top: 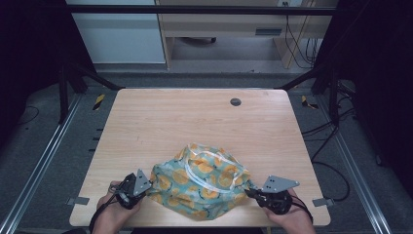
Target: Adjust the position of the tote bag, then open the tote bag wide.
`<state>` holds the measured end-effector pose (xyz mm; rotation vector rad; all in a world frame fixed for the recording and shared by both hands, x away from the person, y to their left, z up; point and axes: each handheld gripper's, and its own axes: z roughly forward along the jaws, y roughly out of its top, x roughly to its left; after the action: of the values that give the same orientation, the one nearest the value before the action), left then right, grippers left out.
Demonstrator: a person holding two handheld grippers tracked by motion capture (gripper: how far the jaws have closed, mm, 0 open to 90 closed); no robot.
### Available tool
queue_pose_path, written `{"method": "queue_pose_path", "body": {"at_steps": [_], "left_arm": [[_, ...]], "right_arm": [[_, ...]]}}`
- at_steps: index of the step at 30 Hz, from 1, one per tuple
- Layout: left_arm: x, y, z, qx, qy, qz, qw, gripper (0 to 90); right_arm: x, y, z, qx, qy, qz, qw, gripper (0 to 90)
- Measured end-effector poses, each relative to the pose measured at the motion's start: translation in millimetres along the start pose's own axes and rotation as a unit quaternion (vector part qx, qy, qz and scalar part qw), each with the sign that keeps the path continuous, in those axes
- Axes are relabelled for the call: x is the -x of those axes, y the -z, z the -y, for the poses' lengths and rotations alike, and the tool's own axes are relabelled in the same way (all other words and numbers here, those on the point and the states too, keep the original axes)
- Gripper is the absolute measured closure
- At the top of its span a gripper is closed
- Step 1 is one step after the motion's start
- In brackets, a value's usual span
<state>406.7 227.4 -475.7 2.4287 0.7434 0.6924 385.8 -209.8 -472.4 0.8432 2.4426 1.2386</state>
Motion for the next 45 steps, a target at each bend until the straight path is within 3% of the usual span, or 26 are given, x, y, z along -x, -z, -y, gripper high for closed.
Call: {"method": "queue_pose_path", "body": {"at_steps": [6,9,11,13,14,17,19,22,24,26,28,29,31,35,40,43,44,45], "left_arm": [[-6.4,-14.3,-7.5,-0.005,0.0,-0.009,0.9999,90.0],[-11.0,-21.5,-10.5,0.004,0.007,-0.011,0.9999,90.0],[-12.6,-20.7,-10.8,0.004,0.018,-0.002,0.9998,90.0],[-12.4,-14.6,-10.3,0.023,0.032,-0.003,0.9992,82.2],[-12.0,-12.7,-10.1,0.029,0.04,-0.002,0.9988,72.4],[-11.6,-5.4,-8.1,0.044,0.06,0.005,0.9972,48.1],[-11.1,1.1,-6.6,0.06,0.069,0.008,0.9958,39.7],[-13.0,10.8,-6.7,0.099,0.096,0.014,0.9903,32.4],[-15.5,17.7,-10.6,0.108,0.1,0.01,0.9891,29.5],[-18.3,26.0,-21.4,0.126,0.107,0.01,0.9863,28.5],[-19.5,32.2,-33.9,0.127,0.097,0.008,0.9871,28.8],[-19.8,34.0,-40.0,0.131,0.093,0.011,0.9869,28.8],[-20.0,36.0,-60.7,0.138,0.084,0.022,0.9866,28.5],[-21.5,28.5,-96.3,0.136,0.062,0.038,0.988,27.1],[-22.6,12.1,-126.9,0.125,0.061,0.06,0.9884,28.0],[-18.9,6.4,-135.6,0.12,0.056,0.066,0.9889,27.0],[-18.0,5.3,-137.2,0.117,0.053,0.067,0.9895,26.6],[-16.9,3.8,-138.9,0.114,0.049,0.067,0.99,26.3]], "right_arm": [[3.8,-6.5,-0.7,-0.008,-0.002,0.006,0.9999,90.0],[5.8,-8.6,-1.7,-0.008,-0.01,0.003,0.9999,89.9],[7.1,-8.5,-2.0,-0.005,-0.013,0.008,0.9999,83.8],[7.4,-5.7,-2.1,0.009,-0.017,0.01,0.9998,72.2],[7.7,-3.7,-2.5,0.016,-0.023,0.02,0.9994,60.8],[8.4,1.8,-3.5,0.031,-0.037,0.033,0.9983,47.1],[8.0,5.5,-4.7,0.039,-0.05,0.042,0.9971,34.4],[7.5,11.0,-9.5,0.048,-0.05,0.056,0.996,25.2],[7.9,16.0,-16.8,0.059,-0.049,0.065,0.9949,22.3],[8.7,19.7,-29.0,0.07,-0.045,0.059,0.9948,24.3],[10.4,14.8,-46.6,0.066,-0.034,0.051,0.996,26.2],[10.4,14.8,-46.6,0.066,-0.034,0.051,0.996,26.2],[12.7,5.4,-59.8,0.065,-0.025,0.042,0.9967,27.8],[16.1,-15.8,-77.0,0.052,-0.021,0.023,0.9982,30.0],[16.7,-35.1,-85.2,0.023,-0.014,-0.004,0.9996,33.3],[15.7,-40.4,-83.3,-0.002,0.001,-0.014,0.9999,58.3],[15.6,-40.6,-82.8,-0.007,0.005,-0.013,0.9999,70.4],[15.5,-39.4,-82.6,-0.003,0.01,-0.013,0.9999,76.8]]}}
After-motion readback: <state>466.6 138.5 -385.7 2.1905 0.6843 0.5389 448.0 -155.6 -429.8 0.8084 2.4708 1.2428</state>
